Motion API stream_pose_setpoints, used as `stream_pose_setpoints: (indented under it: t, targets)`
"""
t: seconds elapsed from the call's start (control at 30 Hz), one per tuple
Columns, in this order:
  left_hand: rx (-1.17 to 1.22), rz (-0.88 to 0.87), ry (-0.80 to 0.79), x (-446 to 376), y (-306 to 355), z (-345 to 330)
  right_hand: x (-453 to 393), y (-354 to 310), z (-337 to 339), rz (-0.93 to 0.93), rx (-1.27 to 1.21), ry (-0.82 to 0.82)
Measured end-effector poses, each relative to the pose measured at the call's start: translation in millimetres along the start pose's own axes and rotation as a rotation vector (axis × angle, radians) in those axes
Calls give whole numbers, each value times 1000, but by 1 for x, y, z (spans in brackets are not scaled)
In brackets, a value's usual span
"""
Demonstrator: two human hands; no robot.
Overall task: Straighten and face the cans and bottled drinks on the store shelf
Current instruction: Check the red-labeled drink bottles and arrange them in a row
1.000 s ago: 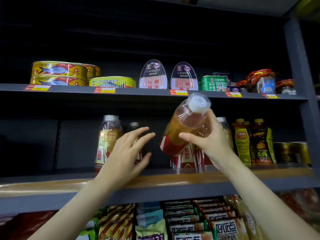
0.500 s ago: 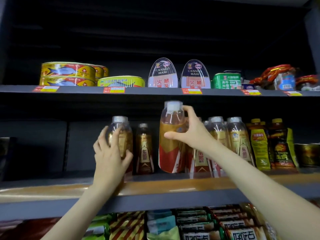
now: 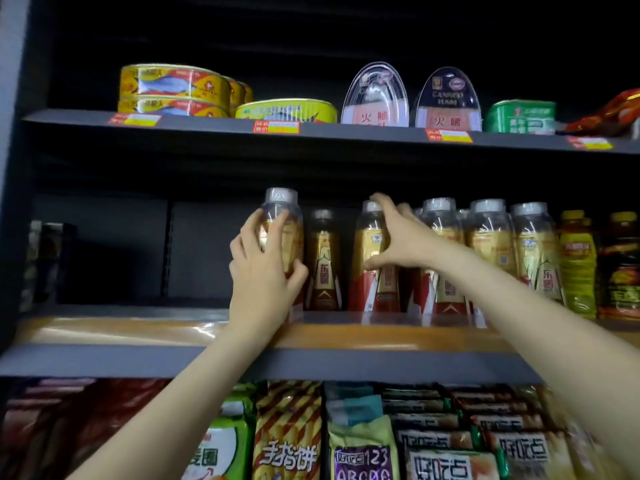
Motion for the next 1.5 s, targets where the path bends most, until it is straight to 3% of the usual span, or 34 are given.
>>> stream_pose_setpoints:
  t: [0.1, 0.2, 0.63, 0.8, 0.9, 0.97, 1.2, 1.5]
  targets:
    - [-18, -3, 2, 1, 0, 1, -2, -5, 12, 57, 217, -49]
    - [-22, 2, -8, 2, 1, 1, -5, -9, 11, 84, 280, -63]
    - [49, 76, -60, 2, 0, 2, -45, 6, -28, -106, 547, -27]
    - [99, 70, -33, 1, -3, 1, -56, -12, -54, 95, 290, 145]
    - [116, 63, -26, 0, -4, 1, -71, -20, -71, -2, -146, 63]
    - [128, 65, -31, 0, -6, 0, -80, -19, -80, -56, -285, -6]
    - [97, 57, -28, 0, -6, 0, -69, -23, -71, -81, -311, 118]
    - [104, 59, -33, 1, -4, 1, -3, -29, -23, 142, -287, 297]
Point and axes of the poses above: each hand's wrist, its own x-axis away from the middle knuckle, its own z-axis out of the back of the hand, y = z × x, the point moved 2 cm from there along -x, towards the middle knuckle, and after that the axes turned 5 degrees about z, right-handed, at the moved point
